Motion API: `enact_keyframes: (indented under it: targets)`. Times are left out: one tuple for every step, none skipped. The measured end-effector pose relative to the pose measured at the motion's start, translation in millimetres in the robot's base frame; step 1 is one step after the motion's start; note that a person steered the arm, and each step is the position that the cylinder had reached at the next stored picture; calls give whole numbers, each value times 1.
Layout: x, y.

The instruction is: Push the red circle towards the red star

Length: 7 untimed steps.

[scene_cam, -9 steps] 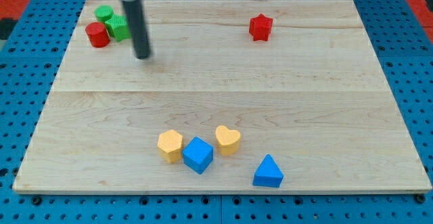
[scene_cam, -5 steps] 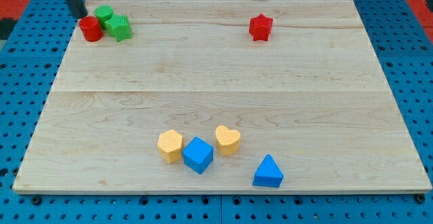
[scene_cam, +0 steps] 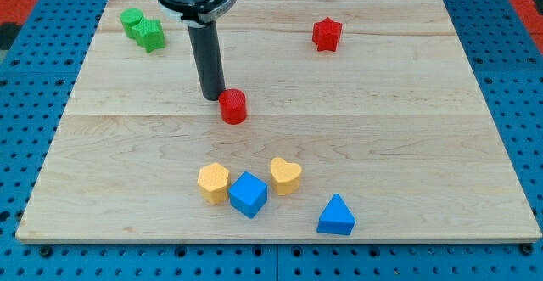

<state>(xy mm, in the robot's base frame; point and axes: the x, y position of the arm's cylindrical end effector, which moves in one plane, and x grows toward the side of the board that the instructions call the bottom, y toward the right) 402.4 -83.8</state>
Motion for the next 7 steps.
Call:
enact_keyframes:
  targets:
    - [22,-6]
    - [21,-21]
    - [60,-29]
    - [67,14]
    - [19,44]
    - [14,119]
    - [6,181]
